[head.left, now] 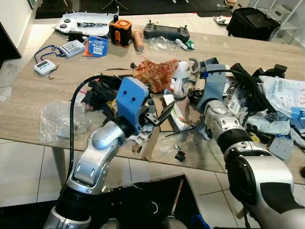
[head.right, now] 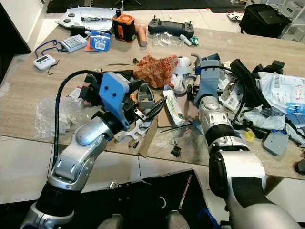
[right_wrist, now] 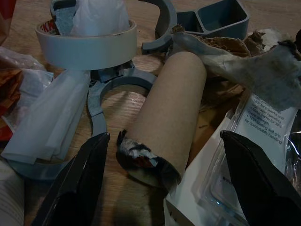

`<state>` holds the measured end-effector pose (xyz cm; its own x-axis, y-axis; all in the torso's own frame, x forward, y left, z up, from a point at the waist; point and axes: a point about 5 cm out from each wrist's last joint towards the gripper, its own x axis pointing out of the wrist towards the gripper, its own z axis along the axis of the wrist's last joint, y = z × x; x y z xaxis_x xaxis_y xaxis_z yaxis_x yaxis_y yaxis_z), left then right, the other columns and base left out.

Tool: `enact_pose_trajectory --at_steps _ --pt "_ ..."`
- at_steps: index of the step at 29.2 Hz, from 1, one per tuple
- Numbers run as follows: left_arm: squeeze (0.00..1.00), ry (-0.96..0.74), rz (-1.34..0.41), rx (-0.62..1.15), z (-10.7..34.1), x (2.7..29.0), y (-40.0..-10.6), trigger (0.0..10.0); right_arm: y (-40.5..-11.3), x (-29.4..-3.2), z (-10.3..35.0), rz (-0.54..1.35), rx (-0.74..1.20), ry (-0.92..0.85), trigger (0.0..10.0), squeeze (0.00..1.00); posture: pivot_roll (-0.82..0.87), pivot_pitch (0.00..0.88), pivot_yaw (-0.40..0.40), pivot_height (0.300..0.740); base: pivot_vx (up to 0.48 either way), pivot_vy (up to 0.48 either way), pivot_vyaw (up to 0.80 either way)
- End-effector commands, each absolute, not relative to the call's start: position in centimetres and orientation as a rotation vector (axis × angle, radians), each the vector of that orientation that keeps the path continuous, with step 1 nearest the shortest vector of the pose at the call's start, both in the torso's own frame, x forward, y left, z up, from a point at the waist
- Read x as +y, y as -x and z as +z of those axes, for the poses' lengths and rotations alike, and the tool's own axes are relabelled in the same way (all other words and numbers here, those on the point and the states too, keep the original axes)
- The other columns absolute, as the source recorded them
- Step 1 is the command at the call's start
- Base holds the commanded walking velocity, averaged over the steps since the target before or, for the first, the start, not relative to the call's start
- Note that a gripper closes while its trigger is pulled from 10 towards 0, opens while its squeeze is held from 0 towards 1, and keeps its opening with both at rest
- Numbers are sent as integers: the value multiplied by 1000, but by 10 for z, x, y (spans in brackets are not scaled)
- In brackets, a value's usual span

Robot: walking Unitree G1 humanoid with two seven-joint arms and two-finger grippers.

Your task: Picking trash to rubbish bin

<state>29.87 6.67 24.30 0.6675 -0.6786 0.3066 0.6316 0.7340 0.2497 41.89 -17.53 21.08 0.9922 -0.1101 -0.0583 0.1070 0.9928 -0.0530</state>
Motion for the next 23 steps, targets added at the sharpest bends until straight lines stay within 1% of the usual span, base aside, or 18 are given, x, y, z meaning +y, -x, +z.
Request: enact_pose_trajectory --at_steps 1,11,14,20,23 --pt "0 -132 -756 -410 245 62 -297 10000 -415 -175 193 -101 116 31 10000 0 34 260 -48 740 0 0 0" --pt "0 -133 -744 -405 244 62 -298 10000 -416 -175 199 -82 72 66 10000 0 37 261 -45 740 0 0 0" --pt "0 -137 -726 -404 245 63 -298 10000 -417 -177 204 -93 55 83 10000 0 32 290 -53 740 0 0 0" --pt "0 -143 -678 -433 248 66 -298 10000 -419 -177 214 -86 8 81 10000 0 22 307 -64 740 0 0 0" --pt "0 -158 -701 -463 253 65 -295 10000 -420 -175 224 -77 -33 75 10000 0 17 319 -67 740 0 0 0"
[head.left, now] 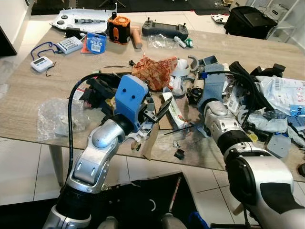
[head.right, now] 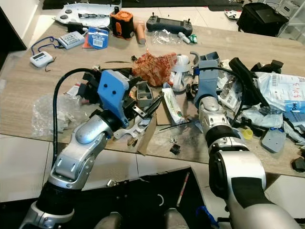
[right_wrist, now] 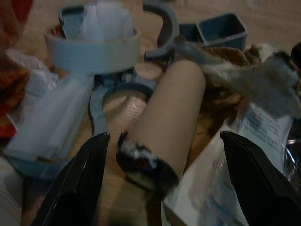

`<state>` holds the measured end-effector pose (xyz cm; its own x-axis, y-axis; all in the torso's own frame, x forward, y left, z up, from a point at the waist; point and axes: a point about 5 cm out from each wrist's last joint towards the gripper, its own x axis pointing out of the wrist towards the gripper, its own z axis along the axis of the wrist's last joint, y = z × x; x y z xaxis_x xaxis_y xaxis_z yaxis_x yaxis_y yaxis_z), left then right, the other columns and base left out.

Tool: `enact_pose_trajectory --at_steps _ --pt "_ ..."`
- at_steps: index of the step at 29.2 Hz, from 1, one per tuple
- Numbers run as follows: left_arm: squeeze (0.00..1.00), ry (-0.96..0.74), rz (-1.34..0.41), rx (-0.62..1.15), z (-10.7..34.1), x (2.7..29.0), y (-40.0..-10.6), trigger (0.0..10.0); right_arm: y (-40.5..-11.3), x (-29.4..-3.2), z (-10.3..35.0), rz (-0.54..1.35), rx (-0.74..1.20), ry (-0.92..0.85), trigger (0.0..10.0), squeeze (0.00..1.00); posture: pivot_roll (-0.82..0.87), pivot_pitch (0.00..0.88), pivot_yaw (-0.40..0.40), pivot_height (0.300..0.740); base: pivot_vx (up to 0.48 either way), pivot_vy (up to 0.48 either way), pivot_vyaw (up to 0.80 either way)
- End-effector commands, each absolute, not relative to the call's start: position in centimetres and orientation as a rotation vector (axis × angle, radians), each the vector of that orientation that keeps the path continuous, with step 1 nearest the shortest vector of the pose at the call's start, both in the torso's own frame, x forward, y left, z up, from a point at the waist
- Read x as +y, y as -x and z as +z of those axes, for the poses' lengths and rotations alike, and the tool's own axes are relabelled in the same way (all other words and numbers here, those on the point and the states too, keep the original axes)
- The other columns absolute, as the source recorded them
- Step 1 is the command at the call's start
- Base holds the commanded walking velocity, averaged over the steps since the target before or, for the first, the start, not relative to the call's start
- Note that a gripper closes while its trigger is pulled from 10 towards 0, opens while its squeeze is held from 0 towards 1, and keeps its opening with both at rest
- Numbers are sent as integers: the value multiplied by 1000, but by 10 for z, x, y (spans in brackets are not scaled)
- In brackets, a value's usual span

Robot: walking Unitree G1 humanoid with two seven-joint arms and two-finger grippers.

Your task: Picking trash to rubbish bin

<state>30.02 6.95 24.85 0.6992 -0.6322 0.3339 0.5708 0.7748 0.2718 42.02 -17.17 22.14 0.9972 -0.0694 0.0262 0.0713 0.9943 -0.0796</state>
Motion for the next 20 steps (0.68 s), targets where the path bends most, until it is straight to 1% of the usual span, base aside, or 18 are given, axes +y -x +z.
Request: enact_pose_trajectory --at_steps 1,7,13,20 --pt "0 -164 -716 -470 254 64 -293 10000 -421 -175 226 -75 -41 74 10000 0 16 324 -67 740 0 0 0" --pt "0 -211 -794 -512 263 55 -285 10000 -423 -168 235 -41 -64 57 10000 0 24 341 -81 740 0 0 0" --pt "0 -218 -797 -525 268 53 -282 10000 -422 -166 228 -41 -24 73 10000 0 36 345 -92 740 0 0 0" --pt "0 -232 -798 -526 268 54 -278 10000 -422 -163 222 -40 -10 40 10000 0 49 342 -102 740 0 0 0"
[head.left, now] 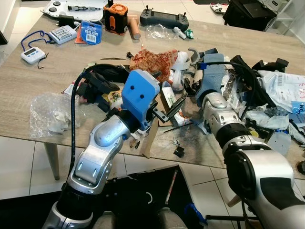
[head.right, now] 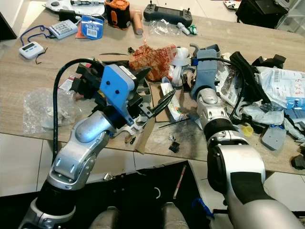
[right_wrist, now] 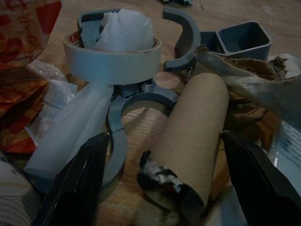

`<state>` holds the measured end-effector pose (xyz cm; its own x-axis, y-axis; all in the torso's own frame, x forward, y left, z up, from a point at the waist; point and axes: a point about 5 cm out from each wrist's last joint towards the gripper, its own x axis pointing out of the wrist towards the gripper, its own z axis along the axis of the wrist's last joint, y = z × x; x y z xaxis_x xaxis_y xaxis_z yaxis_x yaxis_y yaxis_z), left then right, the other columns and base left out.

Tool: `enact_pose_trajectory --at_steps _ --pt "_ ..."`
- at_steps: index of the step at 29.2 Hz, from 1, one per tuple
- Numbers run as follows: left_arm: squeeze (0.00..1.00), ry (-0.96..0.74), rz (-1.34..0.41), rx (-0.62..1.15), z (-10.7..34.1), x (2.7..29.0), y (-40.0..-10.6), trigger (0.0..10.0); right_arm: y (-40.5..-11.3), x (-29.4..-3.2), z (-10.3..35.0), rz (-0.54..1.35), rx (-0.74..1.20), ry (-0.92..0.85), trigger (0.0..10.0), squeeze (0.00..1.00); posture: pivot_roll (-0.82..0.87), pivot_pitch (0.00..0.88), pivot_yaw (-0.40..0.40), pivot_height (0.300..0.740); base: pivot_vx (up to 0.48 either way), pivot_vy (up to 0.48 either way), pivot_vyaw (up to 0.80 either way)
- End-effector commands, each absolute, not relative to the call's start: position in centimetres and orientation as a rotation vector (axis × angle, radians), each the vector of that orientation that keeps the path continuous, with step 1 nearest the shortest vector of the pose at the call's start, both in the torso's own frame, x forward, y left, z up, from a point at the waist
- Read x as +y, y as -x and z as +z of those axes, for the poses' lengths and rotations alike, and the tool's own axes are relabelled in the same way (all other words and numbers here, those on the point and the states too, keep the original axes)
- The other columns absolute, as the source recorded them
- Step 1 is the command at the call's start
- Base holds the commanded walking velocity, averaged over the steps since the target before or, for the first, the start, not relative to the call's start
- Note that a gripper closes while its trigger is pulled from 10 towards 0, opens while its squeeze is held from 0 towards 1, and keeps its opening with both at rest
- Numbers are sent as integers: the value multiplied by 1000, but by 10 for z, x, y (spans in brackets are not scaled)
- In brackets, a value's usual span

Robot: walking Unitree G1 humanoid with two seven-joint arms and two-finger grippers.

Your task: Picking trash to rubbish bin

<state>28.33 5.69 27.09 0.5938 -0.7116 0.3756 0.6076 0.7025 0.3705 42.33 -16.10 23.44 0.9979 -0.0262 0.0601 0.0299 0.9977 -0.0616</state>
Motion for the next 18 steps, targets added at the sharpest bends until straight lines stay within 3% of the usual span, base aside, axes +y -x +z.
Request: enact_pose_trajectory --at_steps 1,2,3,4,5,6,18 --pt "0 -233 -797 -527 269 55 -277 10000 -422 -163 222 -37 -8 33 10000 0 53 338 -104 740 0 0 0" --pt "0 -233 -797 -528 269 55 -277 10000 -422 -163 221 -34 -6 25 10000 0 53 338 -104 740 0 0 0" --pt "0 -234 -796 -528 269 55 -277 10000 -422 -163 221 -32 -7 23 7608 0 53 338 -104 740 0 0 0" --pt "0 -235 -796 -529 270 54 -277 10000 -422 -162 221 -29 -7 15 3843 0 54 334 -106 740 0 0 0" --pt "0 -235 -795 -528 270 54 -276 10000 -422 -162 221 -28 -8 9 3843 0 54 334 -106 740 0 0 0" --pt "0 -236 -794 -529 270 54 -276 10000 -421 -162 221 -28 -8 4 0 0 54 334 -106 740 0 0 0" --pt "0 -243 -773 -522 270 57 -279 10000 -421 -166 218 -49 6 -13 0 0 61 325 -108 740 0 0 0"
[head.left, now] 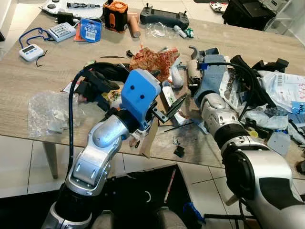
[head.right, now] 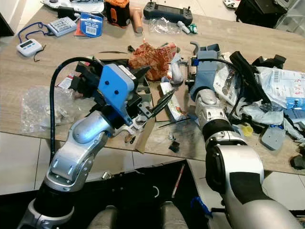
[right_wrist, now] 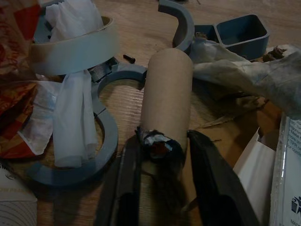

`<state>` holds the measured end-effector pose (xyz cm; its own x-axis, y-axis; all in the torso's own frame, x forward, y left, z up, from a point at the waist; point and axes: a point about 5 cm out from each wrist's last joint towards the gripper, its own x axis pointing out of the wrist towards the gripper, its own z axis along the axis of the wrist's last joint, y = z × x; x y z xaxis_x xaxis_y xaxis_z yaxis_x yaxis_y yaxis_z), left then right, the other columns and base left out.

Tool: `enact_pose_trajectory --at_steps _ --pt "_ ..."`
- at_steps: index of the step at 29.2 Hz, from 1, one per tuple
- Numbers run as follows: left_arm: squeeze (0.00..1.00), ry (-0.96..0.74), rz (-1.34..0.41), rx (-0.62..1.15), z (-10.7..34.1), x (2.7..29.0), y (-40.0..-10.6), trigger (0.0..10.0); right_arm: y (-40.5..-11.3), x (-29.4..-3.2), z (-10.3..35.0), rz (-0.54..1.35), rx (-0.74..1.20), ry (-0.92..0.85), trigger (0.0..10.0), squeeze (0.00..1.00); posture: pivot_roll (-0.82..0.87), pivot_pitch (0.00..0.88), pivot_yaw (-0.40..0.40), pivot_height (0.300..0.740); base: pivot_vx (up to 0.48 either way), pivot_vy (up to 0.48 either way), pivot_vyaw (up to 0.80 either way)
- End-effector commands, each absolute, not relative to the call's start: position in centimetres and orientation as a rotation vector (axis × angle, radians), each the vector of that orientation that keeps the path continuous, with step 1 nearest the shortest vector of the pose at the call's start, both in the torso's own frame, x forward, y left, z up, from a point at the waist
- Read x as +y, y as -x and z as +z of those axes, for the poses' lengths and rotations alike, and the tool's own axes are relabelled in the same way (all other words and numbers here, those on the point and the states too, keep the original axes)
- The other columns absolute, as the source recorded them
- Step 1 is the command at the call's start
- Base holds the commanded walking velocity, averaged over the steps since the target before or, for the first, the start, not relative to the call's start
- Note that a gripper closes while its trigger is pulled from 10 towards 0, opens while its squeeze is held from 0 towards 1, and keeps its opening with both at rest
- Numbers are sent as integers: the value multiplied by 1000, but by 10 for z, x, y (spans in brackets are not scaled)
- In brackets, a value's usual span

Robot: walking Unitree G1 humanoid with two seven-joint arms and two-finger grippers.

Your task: Picking trash to rubbish bin

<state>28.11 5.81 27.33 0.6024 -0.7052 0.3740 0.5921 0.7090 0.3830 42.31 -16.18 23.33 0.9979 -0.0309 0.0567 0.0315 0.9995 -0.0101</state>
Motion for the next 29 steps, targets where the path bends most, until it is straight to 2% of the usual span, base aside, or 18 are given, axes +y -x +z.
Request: enact_pose_trajectory --at_steps 1,12,17,18,19,20,22,29 --pt "0 -244 -772 -521 270 57 -279 10000 -421 -166 218 -51 6 -18 0 0 60 324 -108 740 0 0 0" --pt "0 -241 -727 -516 269 67 -286 10000 -425 -157 243 -20 -85 -141 0 0 49 280 -79 740 0 0 0" --pt "0 -206 -631 -504 271 80 -298 10000 -426 -145 279 70 -240 -224 1098 0 39 266 -65 740 0 0 0" --pt "0 -187 -581 -505 273 87 -303 10000 -424 -140 293 123 -316 -242 1961 0 37 248 -61 740 0 0 0" --pt "0 -178 -567 -505 273 89 -305 10000 -424 -138 297 140 -338 -241 2157 0 36 244 -60 740 0 0 0" --pt "0 -167 -551 -508 274 91 -305 10000 -422 -136 300 158 -365 -234 3569 0 35 237 -58 740 0 0 0" --pt "0 -148 -517 -512 276 95 -308 10000 -420 -133 304 179 -407 -223 10000 0 33 228 -54 740 0 0 0" --pt "0 -135 -442 -517 275 104 -312 10000 -413 -129 306 182 -486 -132 10000 0 31 197 -44 740 0 0 0"
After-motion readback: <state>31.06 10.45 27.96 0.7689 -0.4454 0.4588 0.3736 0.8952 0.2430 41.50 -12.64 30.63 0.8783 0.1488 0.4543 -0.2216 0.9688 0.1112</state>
